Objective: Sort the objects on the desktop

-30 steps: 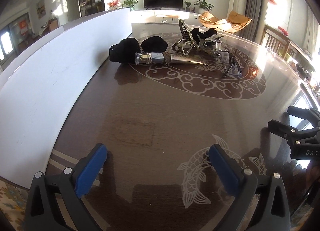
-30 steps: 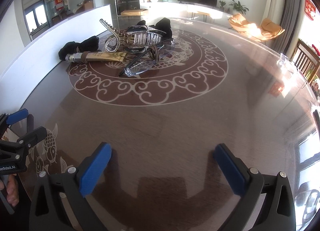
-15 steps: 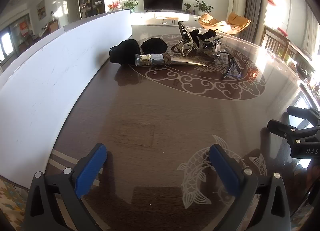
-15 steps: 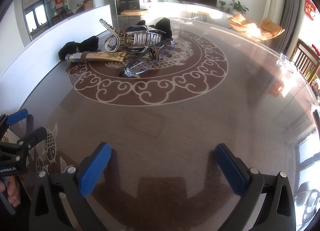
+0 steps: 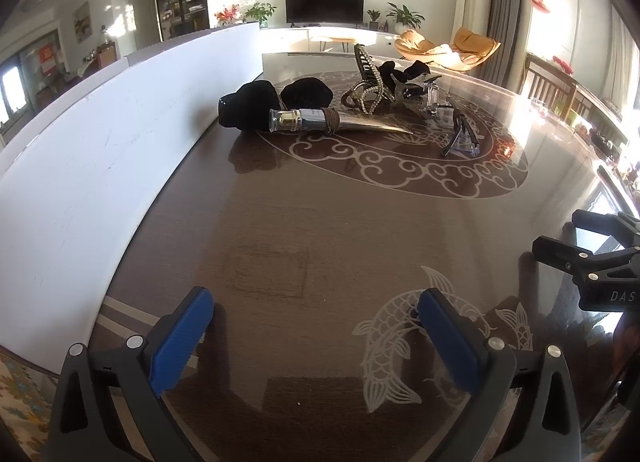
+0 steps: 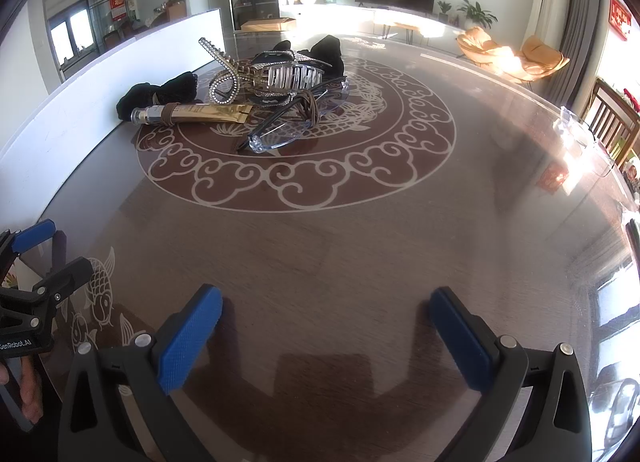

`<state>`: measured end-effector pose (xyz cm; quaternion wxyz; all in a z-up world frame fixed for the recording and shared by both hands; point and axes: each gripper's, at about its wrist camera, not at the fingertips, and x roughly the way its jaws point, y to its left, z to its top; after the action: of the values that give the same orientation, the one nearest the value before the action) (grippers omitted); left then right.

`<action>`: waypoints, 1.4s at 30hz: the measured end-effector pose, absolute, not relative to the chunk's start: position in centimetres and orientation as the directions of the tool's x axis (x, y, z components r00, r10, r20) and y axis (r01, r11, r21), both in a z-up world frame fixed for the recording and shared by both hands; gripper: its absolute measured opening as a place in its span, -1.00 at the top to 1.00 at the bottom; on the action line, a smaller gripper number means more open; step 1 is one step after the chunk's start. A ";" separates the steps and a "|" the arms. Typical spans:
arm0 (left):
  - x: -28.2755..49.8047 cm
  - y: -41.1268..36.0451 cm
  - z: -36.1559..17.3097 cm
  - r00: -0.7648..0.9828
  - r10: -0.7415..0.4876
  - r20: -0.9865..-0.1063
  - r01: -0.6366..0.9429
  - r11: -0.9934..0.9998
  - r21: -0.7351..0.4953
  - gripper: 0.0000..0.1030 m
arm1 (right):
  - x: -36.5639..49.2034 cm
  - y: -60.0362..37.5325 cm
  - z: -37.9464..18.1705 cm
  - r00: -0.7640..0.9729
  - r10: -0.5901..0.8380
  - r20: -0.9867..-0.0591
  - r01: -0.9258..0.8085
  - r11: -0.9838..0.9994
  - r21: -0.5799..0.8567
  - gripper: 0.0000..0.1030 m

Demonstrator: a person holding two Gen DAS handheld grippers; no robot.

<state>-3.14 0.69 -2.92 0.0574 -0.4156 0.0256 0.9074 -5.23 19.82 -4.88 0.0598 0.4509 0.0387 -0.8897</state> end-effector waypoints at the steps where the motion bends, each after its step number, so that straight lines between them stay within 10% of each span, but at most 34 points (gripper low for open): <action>1: -3.1 0.7 -2.9 -0.647 0.082 -0.758 -0.126 -0.992 0.000 -1.00 | -5.2 19.8 -4.9 -0.586 -0.071 -0.807 0.141 -0.990 -0.015 -1.00; 42: -3.0 0.7 -2.9 -0.644 0.087 -0.760 -0.140 -0.990 0.005 -1.00 | -5.2 19.8 -4.9 -0.586 -0.071 -0.807 0.141 -0.990 -0.015 -1.00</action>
<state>-3.02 0.69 -2.87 0.0625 -0.4173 0.0318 0.9060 -5.23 19.80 -4.89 0.0595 0.4509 0.0388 -0.8898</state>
